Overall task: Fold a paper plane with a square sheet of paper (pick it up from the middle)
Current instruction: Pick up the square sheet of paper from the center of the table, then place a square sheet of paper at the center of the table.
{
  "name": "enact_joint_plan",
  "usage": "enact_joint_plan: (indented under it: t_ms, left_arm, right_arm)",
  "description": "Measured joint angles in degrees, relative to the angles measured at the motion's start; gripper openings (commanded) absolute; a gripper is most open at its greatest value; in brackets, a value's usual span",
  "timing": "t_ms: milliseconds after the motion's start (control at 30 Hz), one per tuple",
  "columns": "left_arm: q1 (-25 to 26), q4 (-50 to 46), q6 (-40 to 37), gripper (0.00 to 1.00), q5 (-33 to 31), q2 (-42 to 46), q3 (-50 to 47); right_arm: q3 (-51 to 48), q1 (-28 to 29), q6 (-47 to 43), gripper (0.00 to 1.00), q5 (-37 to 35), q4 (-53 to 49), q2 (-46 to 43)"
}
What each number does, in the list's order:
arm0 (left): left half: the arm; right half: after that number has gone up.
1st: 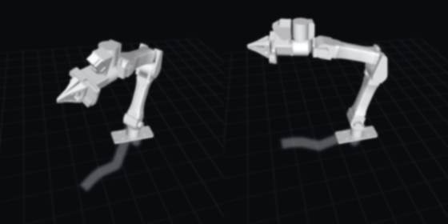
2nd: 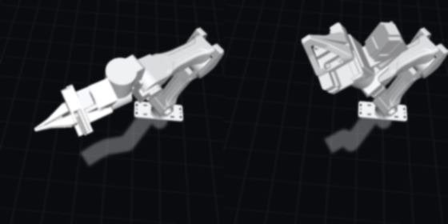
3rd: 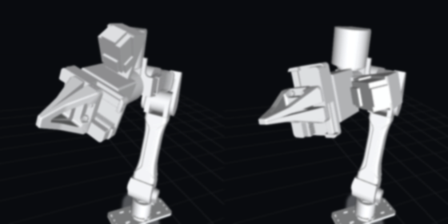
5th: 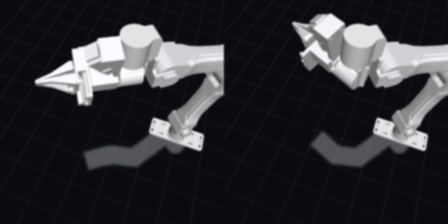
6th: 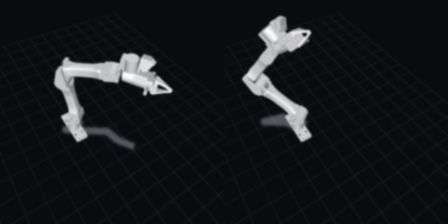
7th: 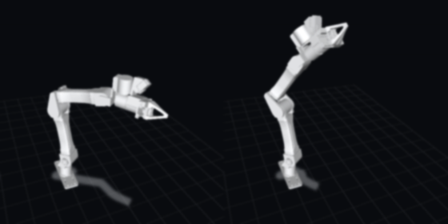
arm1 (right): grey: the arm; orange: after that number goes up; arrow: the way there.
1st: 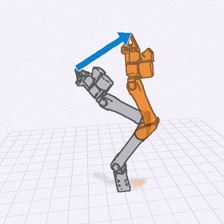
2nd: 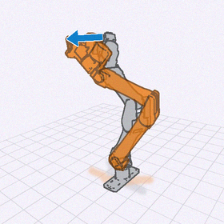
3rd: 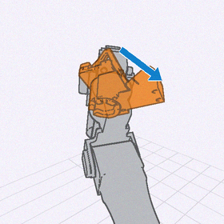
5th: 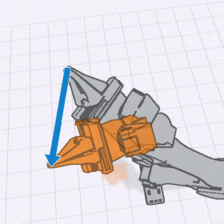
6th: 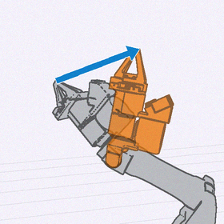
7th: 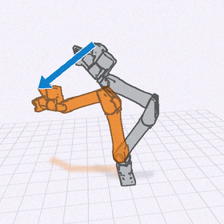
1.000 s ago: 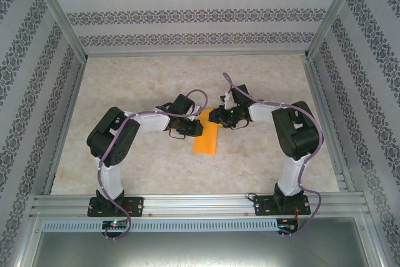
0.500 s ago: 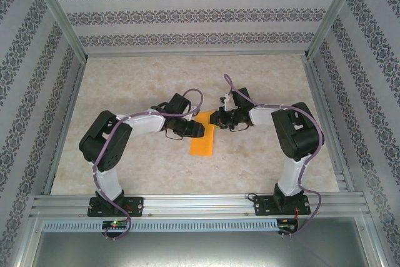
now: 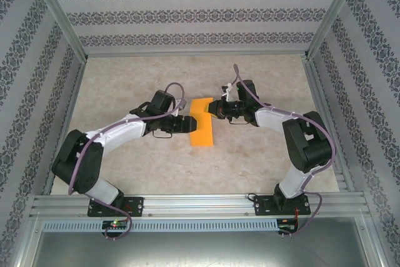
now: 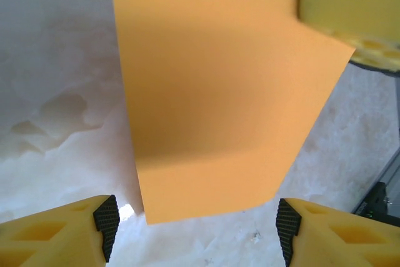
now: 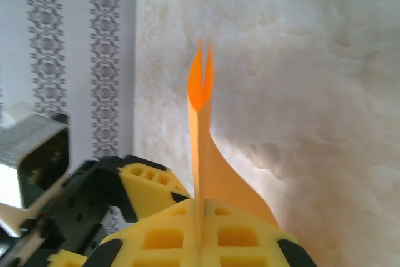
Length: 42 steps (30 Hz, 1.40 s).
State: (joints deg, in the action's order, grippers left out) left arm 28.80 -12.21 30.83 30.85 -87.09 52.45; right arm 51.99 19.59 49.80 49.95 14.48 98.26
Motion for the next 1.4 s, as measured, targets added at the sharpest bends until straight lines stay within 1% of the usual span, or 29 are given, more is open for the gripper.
enact_joint_plan:
  t_ms: [167, 300, 400, 567, 767, 933, 1100, 1167, 1300, 1400]
  left_arm:
    - [-0.04, 3.34, 3.45, 0.72, 0.96, 4.83, -4.20]
    - [-0.24, 6.21, 5.77, 0.72, 2.32, 6.97, -6.86]
    - [-0.70, 7.96, 7.17, 0.72, 3.08, 7.56, -7.56]
    - [-1.18, 9.25, 7.41, 0.73, 3.26, 7.74, -7.89]
    - [-1.88, 12.24, 9.62, 0.71, 4.92, 7.58, -8.48]
    - [-1.92, 15.34, 11.67, 0.64, 6.80, 7.58, -8.50]
    - [-1.92, 16.59, 13.03, 0.50, 8.24, 7.58, -8.50]
    - [-1.92, 16.52, 13.00, 0.46, 8.28, 7.58, -8.50]
    - [-1.92, 15.45, 12.57, 0.33, 8.37, 7.58, -8.48]
    - [-1.92, 14.53, 12.02, 0.26, 8.35, 7.58, -8.48]
  right_arm:
    - [0.00, -1.27, 4.57, 0.00, 1.64, 3.61, -1.60]
    - [0.00, -1.86, 7.65, 0.00, 2.49, 5.97, -2.12]
    - [0.00, -2.03, 9.53, 0.00, 2.95, 6.88, -2.56]
    - [0.00, -2.25, 12.09, 0.00, 3.54, 8.94, -4.17]
    - [-0.07, -2.25, 14.62, 0.00, 3.76, 11.41, -5.22]
    - [-0.70, -2.27, 15.91, 0.00, 3.76, 12.46, -5.22]
    - [-0.92, -2.67, 16.13, 0.00, 3.74, 12.76, -5.22]
    - [-0.94, -2.99, 16.13, 0.00, 3.72, 12.81, -5.22]
    - [-1.11, -3.02, 16.13, 0.00, 3.74, 12.83, -5.22]
    - [-1.18, -3.02, 16.11, 0.00, 3.74, 12.83, -5.22]
